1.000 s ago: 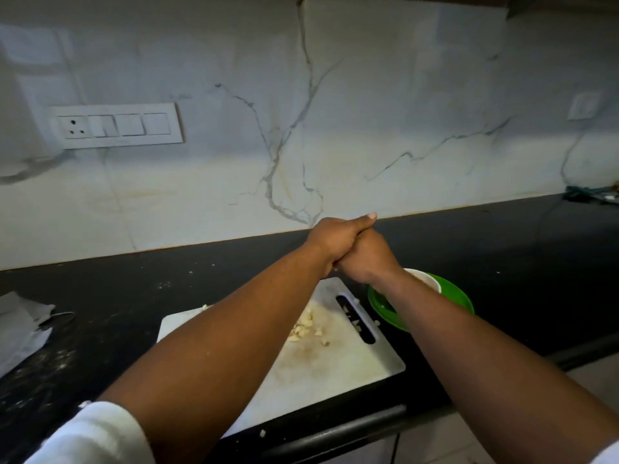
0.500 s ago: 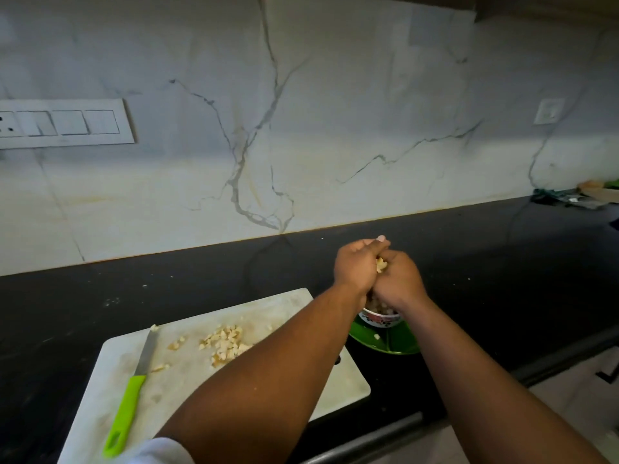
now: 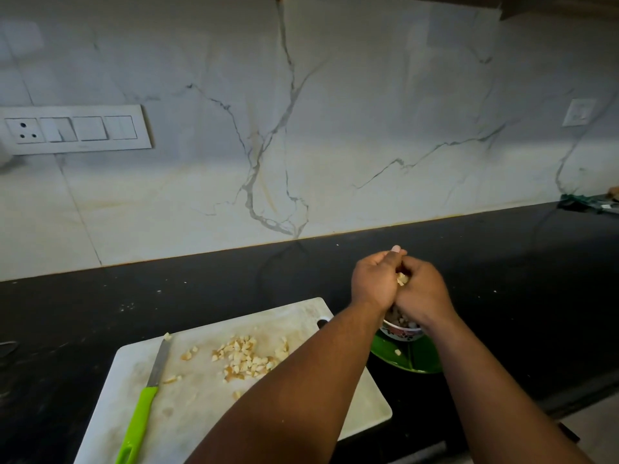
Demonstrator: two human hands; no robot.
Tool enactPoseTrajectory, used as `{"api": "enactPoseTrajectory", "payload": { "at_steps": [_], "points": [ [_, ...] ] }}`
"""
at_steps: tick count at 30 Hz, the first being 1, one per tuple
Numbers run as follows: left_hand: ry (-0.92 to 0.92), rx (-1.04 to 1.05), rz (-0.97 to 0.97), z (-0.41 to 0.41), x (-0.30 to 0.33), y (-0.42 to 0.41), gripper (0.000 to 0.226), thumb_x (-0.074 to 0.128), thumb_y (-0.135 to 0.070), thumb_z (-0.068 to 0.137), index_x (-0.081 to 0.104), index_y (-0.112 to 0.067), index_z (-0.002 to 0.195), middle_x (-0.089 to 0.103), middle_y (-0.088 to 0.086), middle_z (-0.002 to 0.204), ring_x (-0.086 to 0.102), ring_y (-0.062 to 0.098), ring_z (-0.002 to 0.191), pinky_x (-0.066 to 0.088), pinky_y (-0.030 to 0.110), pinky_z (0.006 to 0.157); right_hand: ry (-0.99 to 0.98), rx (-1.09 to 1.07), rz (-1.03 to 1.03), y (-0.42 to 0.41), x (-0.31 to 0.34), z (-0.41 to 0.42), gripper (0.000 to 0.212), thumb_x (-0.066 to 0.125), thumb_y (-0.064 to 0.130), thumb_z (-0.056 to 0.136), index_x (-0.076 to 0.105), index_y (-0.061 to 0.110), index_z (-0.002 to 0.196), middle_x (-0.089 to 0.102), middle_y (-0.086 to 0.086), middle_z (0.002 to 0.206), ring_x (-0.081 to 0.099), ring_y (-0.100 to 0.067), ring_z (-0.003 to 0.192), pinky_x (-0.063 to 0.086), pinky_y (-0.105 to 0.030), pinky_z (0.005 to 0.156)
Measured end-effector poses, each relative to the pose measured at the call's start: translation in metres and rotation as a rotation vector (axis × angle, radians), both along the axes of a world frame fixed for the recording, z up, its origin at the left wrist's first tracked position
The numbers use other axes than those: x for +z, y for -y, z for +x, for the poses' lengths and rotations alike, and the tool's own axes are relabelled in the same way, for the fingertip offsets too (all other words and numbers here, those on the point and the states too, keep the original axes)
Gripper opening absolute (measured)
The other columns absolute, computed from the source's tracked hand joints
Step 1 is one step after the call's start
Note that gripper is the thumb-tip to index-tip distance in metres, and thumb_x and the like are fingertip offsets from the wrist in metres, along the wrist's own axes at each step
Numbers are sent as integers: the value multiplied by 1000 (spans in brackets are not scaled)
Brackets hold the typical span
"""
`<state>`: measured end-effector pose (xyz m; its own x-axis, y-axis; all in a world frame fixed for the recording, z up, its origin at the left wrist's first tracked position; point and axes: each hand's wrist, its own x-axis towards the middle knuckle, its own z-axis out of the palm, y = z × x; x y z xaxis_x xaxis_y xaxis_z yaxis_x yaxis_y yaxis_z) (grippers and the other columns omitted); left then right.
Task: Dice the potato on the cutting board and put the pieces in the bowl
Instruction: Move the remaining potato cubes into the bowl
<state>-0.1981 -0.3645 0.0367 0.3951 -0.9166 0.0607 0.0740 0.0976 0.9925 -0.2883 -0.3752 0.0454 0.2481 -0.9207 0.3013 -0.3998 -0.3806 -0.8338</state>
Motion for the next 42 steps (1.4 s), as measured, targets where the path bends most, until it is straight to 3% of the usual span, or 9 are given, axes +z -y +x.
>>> {"api": "enactPoseTrajectory", "payload": {
  "at_steps": [7, 12, 15, 17, 24, 27, 30, 36, 42],
  "points": [
    [103, 4, 14, 1, 5, -9, 41, 51, -45, 106, 81, -22, 90, 79, -4, 89, 74, 15, 95, 57, 44, 98, 220, 44, 11, -2, 0, -4, 23, 64, 5, 85, 74, 26, 83, 73, 7, 82, 70, -11, 82, 58, -37, 75],
    [108, 15, 20, -5, 8, -14, 59, 34, -63, 106, 80, -27, 97, 77, -4, 101, 70, 12, 102, 54, 41, 101, 330, -5, 46, 1, -2, -6, 21, 60, 13, 90, 76, 20, 78, 75, 6, 85, 71, -13, 84, 58, -46, 83],
    [74, 30, 42, -8, 6, -16, 99, 25, -104, 70, 77, -28, 107, 75, -2, 108, 70, 14, 105, 55, 44, 101, 338, -53, 34, -2, -2, -5, 24, 57, 23, 97, 76, 25, 82, 74, 10, 84, 70, -7, 83, 56, -38, 81],
    [62, 26, 20, -6, 3, -14, 114, 20, -112, 51, 77, -33, 110, 74, -3, 113, 68, 14, 109, 54, 44, 103, 297, -90, -1, -1, -4, -3, 27, 54, 31, 99, 75, 26, 83, 73, 10, 79, 69, -8, 78, 57, -37, 77],
    [75, -54, -93, -10, 3, -20, 96, 20, -111, 55, 70, -51, 110, 75, -7, 116, 64, 10, 122, 45, 44, 114, 151, -84, -60, 1, -9, -2, 10, 66, 25, 90, 71, 28, 81, 71, 10, 75, 67, -4, 71, 57, -30, 67],
    [65, -71, -66, -9, 4, -19, 95, 23, -110, 58, 74, -46, 106, 78, -7, 111, 67, 11, 118, 48, 43, 111, 109, -116, -57, 2, -10, -1, 13, 66, 27, 88, 67, 25, 76, 68, 6, 71, 66, -9, 69, 55, -32, 64],
    [54, -81, -55, -9, 6, -20, 88, 26, -94, 76, 73, -35, 120, 74, -3, 124, 65, 12, 120, 49, 38, 109, 61, -102, -41, 4, -8, -1, 16, 65, 26, 88, 67, 24, 73, 68, 6, 68, 66, -10, 67, 54, -30, 61],
    [-32, -47, -31, -10, -8, -14, 75, 38, -82, 87, 77, -27, 119, 75, -1, 121, 68, 13, 117, 52, 44, 109, -312, 6, -196, 9, 3, -6, 24, 50, 29, 98, 68, 26, 82, 65, 6, 70, 64, -11, 66, 50, -30, 58],
    [276, -85, -32, -21, 2, -8, 43, 42, -55, 107, 73, -26, 102, 70, -13, 95, 67, 2, 94, 52, 27, 87, -194, 24, -81, 5, -3, -22, 24, 46, 31, 100, 69, 27, 93, 70, 6, 78, 66, -8, 74, 56, -33, 66]
  ]
}}
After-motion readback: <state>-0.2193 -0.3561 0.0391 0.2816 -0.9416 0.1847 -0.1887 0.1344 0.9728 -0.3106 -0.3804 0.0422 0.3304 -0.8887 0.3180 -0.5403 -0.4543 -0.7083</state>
